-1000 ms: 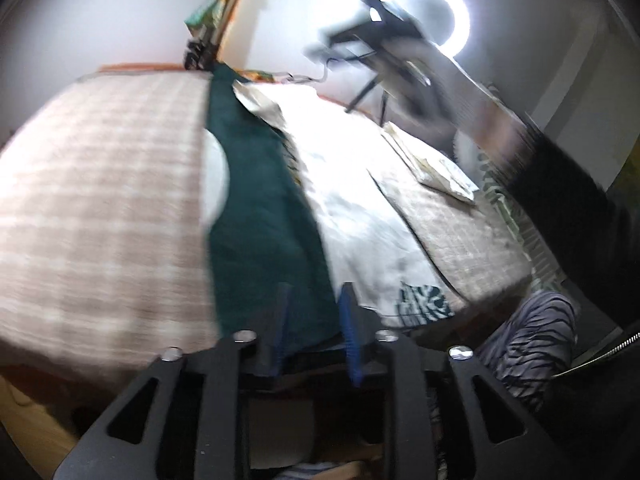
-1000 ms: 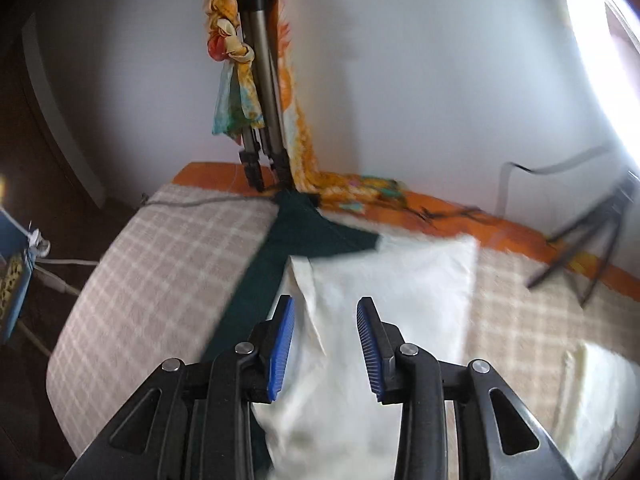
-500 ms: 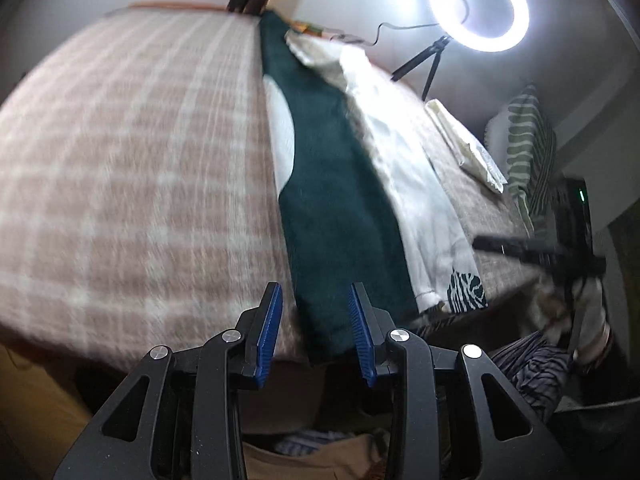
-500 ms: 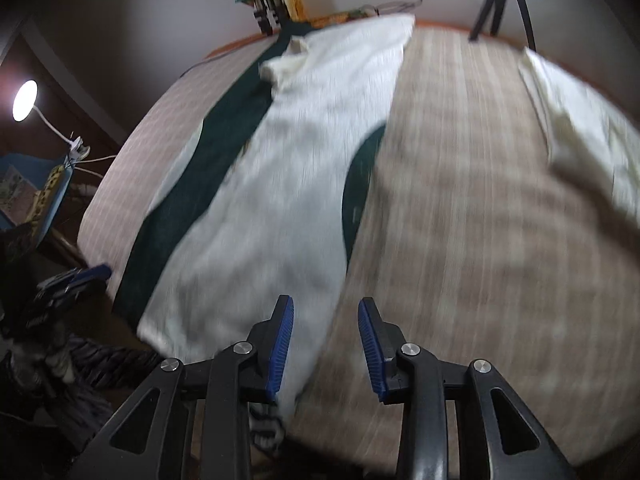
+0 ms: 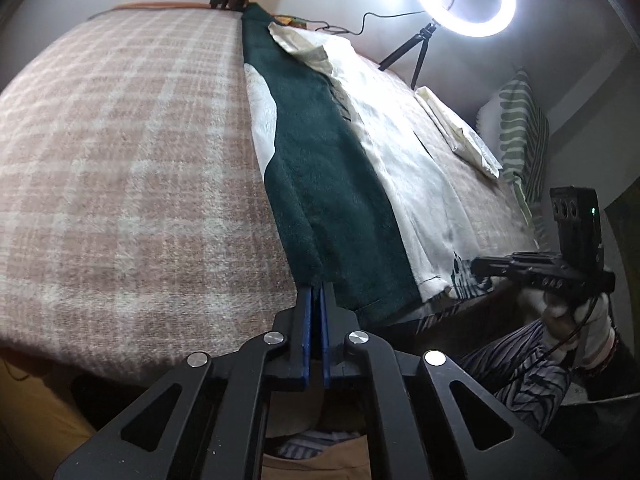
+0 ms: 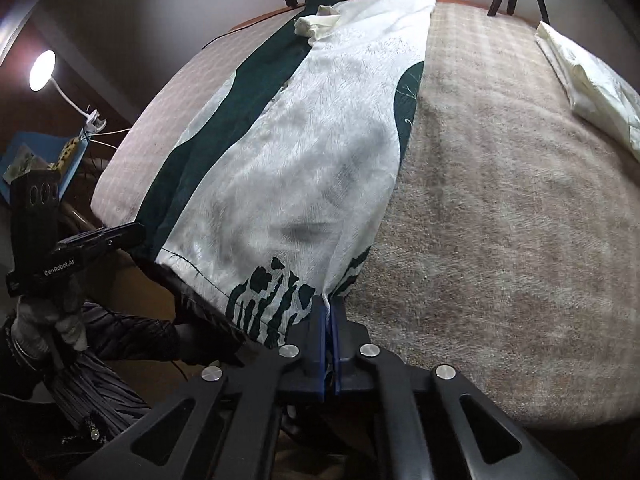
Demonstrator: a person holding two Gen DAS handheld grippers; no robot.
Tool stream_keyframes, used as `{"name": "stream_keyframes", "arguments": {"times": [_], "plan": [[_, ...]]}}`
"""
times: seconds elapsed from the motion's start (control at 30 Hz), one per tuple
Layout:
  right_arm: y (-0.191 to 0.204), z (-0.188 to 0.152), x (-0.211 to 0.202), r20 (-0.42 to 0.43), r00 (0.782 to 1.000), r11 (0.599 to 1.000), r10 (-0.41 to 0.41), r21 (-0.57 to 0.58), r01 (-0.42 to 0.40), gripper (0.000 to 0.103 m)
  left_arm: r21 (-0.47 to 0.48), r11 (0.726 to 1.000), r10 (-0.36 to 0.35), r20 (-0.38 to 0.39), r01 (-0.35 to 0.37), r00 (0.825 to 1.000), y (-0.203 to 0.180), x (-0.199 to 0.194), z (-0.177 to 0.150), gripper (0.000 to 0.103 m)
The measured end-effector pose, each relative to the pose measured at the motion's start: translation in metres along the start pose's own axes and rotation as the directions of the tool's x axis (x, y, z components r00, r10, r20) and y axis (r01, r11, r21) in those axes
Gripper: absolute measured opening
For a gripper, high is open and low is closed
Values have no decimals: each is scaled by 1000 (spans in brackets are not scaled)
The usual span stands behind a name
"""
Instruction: Fold small clothes
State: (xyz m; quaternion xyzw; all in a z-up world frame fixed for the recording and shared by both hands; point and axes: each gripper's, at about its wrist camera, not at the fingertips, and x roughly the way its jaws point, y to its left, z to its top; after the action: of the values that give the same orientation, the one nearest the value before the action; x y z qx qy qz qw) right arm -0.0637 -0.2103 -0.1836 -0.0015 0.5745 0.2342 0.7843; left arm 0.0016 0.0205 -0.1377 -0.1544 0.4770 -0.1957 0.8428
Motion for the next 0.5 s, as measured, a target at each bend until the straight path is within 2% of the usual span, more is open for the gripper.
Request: {"name": "stream_keyframes", "arguments": {"times": [0.17,0.2,0.27,0.3,0.33,0.37,0.4,0.5], "plan": [[-27,-11,-11,23,1000,996,11,91,-13,0,11,1000,13,8,-13,1000,4,-4,-4,2],[-28,-12,-10,27,999,995,33,98,-36,0,5,1000,5,2,-5,1000,5,-4,-5,2],[-27,-13,-6,15,996,990,83,109,-85,6,-1,1000,-14,-10,14,1000,7,-5,-6,2],[-25,-13,-6,7,996,990,93,109,-93,13,-6,1000,-16,-12,16,1000,7,-6,-6,2],[-23,-13,-6,8,995,990,95,106,-95,36,-16,1000,-17,-12,17,1000,8,-8,-6,8],[-21,-13,-8,20,996,991,83,101,-85,40,-34,999,-17,-15,17,1000,10,-8,-6,12],[-20,-13,-11,27,998,995,52,87,-54,40,-50,999,-19,-18,19,1000,12,-8,-6,21],[-13,-11,-10,17,1000,999,13,37,-13,36,-66,997,-35,-11,34,999,15,-8,-6,22]]}}
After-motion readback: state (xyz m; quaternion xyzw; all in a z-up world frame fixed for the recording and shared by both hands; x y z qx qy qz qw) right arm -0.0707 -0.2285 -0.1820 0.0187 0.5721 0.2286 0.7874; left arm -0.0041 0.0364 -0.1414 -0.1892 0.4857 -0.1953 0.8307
